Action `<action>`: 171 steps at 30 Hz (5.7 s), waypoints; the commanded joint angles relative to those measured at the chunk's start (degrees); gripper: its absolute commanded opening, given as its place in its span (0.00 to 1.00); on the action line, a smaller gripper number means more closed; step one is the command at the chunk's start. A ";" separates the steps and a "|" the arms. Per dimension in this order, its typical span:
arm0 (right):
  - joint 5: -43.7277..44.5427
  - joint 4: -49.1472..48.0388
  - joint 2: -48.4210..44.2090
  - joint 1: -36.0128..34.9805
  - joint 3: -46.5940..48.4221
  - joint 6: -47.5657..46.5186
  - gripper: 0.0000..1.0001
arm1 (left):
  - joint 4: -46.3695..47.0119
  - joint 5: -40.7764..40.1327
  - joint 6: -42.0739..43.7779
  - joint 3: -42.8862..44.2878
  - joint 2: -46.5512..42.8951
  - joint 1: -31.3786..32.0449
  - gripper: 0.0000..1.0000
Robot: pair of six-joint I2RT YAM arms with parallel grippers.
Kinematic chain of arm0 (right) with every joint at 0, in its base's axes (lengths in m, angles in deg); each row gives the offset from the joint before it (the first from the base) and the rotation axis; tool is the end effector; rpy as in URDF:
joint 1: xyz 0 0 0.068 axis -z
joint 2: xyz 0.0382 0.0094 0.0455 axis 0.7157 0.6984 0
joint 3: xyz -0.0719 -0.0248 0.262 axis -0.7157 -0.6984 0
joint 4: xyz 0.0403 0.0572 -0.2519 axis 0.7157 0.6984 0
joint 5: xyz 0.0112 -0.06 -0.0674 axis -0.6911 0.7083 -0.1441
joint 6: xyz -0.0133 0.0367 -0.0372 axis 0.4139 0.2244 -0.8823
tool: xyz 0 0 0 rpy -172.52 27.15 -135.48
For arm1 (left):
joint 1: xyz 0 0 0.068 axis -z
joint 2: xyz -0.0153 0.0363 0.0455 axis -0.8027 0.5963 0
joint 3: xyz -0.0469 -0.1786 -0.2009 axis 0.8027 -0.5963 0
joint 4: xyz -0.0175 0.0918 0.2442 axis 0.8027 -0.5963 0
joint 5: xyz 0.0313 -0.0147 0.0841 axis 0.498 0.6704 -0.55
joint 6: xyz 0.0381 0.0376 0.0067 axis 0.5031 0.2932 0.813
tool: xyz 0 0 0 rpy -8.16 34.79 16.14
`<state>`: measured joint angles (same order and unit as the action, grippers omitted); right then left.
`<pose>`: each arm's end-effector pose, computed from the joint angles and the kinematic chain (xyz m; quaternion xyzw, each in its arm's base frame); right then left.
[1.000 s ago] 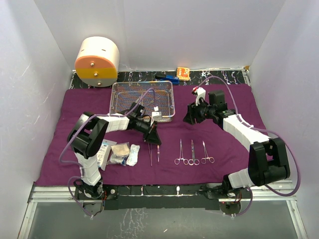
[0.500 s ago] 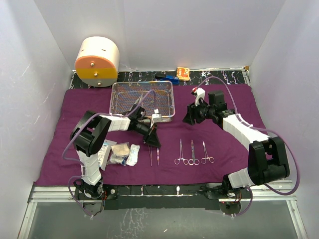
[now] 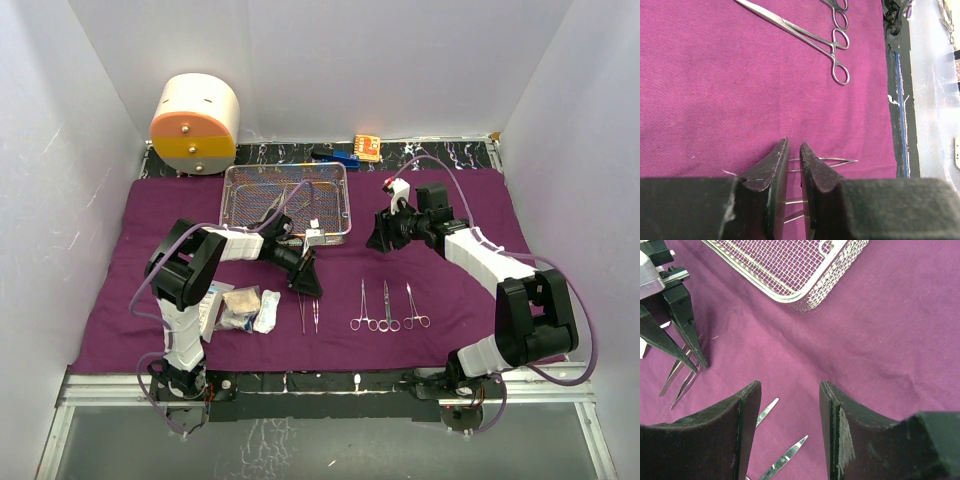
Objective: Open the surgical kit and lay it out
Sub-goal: Place the medical item in the surgical kit, then pick up the medical item from the container, then place the medical item in the surgical kit.
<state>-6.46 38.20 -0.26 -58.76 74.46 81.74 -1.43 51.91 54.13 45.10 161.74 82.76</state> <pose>0.2868 0.0867 0.2230 -0.2448 0.8581 0.2916 0.3447 0.2911 -0.2010 0.1138 0.4820 0.6725 -0.5318 0.1806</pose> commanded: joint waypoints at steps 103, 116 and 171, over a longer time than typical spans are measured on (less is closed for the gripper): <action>0.55 0.31 -3.14 3.07 6.36 -2.40 0.47 | -4.48 -47.95 -2.15 42.63 11.32 -5.99 0.00; -4.05 -12.76 1.01 0.91 14.19 12.02 0.52 | -1.87 -50.76 -8.09 36.92 -4.58 -3.89 0.00; -6.16 -32.54 16.26 -3.31 18.50 50.52 0.39 | -4.31 -50.06 -11.34 25.52 -19.25 3.88 0.00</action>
<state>-13.54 8.80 16.54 -62.19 93.04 132.69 -5.67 0.94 43.22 70.33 146.46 86.32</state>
